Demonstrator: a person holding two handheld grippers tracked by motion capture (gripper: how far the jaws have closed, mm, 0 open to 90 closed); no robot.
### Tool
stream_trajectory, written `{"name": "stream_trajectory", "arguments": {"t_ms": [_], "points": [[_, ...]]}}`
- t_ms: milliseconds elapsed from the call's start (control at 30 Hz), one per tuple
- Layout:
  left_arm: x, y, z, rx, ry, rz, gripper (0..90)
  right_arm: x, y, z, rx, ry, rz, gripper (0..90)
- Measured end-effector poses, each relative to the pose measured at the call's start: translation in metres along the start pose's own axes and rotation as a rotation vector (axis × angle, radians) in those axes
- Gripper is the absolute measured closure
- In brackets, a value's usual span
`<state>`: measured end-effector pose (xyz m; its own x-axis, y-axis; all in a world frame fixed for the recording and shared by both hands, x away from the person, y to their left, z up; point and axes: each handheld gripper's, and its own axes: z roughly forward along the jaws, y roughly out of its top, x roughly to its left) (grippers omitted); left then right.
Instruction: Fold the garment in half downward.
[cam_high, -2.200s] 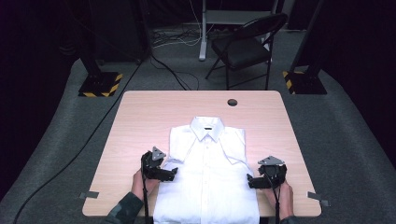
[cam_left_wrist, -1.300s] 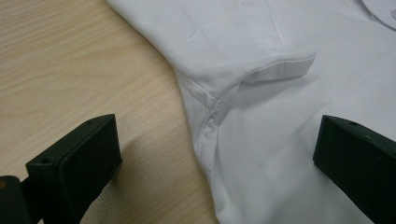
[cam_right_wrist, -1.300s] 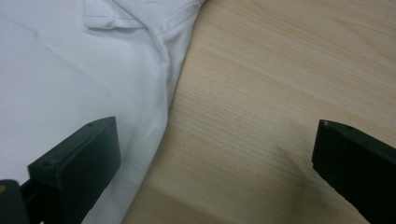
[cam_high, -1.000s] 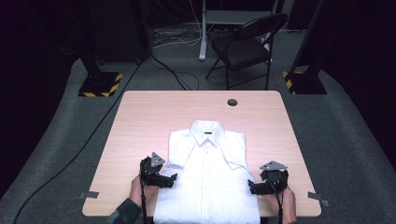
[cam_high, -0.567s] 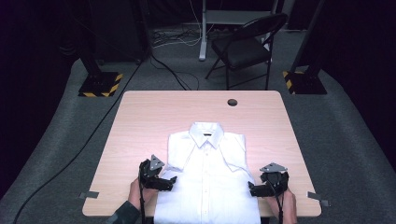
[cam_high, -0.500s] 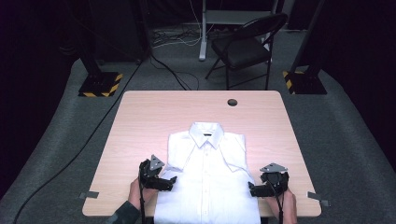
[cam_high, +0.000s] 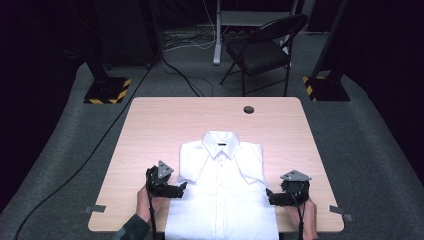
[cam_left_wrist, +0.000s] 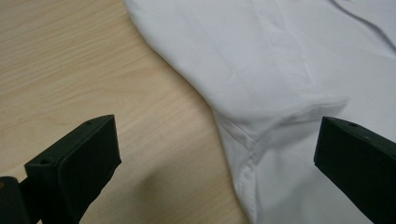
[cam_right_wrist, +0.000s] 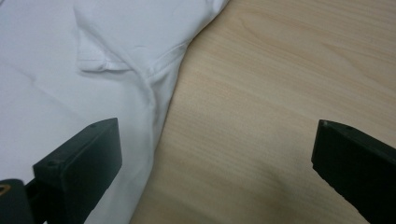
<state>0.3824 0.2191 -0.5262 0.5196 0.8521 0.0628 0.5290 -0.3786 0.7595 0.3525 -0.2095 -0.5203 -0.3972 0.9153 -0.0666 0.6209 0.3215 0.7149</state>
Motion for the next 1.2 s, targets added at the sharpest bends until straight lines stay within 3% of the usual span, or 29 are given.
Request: {"name": "stream_trajectory", "arguments": {"t_ms": [167,267,367,633,800,1200], "points": [[0.002,0.010,0.011,-0.008,0.014,-0.020,0.0,-0.001,0.009,0.007,-0.014,-0.012,0.005,0.8],[0.002,0.011,0.019,0.018,0.033,-0.010,0.0,-0.002,0.015,0.013,-0.017,-0.022,0.015,0.9],[0.000,0.012,0.024,0.054,0.040,0.006,0.0,-0.001,0.016,0.023,0.022,-0.040,0.004,2.2],[-0.006,0.012,0.021,0.058,0.068,0.057,0.1,0.004,0.015,0.024,0.037,-0.059,-0.021,2.3],[-0.005,0.011,0.020,0.060,0.046,0.035,0.2,0.006,0.013,0.021,0.040,-0.063,-0.033,2.3],[-0.009,0.002,0.012,0.059,0.008,0.034,0.2,0.008,0.007,0.015,0.049,-0.036,-0.028,2.3]]}}
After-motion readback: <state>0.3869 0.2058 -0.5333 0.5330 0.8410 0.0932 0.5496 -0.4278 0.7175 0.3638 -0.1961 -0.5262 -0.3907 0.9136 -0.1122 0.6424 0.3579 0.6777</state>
